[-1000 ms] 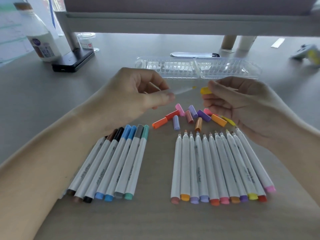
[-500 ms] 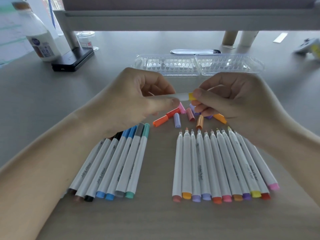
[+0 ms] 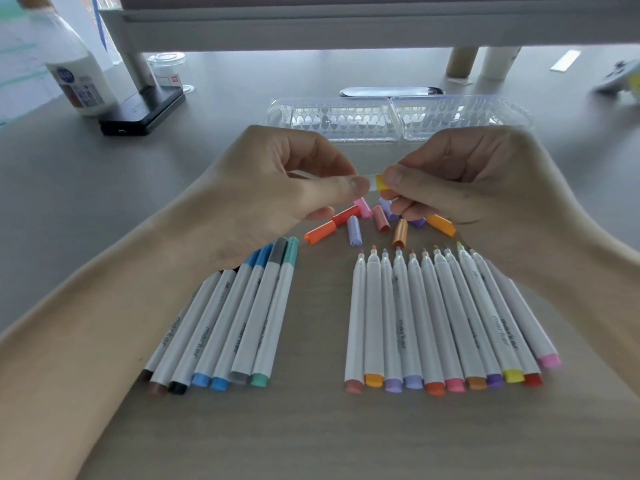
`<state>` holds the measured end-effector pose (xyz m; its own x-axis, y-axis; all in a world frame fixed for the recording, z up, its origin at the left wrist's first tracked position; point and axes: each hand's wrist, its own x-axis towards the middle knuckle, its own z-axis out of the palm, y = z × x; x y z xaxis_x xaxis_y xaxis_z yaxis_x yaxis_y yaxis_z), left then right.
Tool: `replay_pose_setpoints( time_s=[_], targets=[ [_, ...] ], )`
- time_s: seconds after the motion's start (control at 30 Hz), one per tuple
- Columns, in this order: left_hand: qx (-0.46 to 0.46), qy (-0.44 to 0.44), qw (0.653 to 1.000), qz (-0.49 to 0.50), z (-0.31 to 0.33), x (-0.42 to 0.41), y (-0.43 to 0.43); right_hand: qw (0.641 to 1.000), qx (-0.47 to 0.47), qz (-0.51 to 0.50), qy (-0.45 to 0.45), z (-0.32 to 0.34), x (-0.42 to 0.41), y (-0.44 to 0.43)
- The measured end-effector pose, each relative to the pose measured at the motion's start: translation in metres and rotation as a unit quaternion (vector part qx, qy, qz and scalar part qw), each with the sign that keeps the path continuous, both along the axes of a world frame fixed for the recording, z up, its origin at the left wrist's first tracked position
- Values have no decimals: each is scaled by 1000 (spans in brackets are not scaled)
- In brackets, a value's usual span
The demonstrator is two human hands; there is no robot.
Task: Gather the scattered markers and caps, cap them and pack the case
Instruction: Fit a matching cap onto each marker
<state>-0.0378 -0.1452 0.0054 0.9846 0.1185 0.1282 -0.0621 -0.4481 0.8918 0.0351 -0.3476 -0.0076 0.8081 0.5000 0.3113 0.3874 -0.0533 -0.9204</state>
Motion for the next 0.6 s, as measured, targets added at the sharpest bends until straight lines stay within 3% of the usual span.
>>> replay_pose_setpoints(
  time_s=[0.13, 0.3, 0.5, 0.6],
  targets=[
    [31, -10, 999, 4, 3, 0, -3, 1000, 25, -11, 4, 2, 2, 1],
    [147, 2, 989, -24, 14, -4, -1, 998, 46, -16, 27, 1, 5, 2],
    [226, 94, 966, -82, 30, -18, 0, 997, 26, -34, 59, 7, 13, -3],
    [267, 154, 946, -98, 32, -20, -3, 996, -32, -83, -5, 3, 25, -10]
  ],
)
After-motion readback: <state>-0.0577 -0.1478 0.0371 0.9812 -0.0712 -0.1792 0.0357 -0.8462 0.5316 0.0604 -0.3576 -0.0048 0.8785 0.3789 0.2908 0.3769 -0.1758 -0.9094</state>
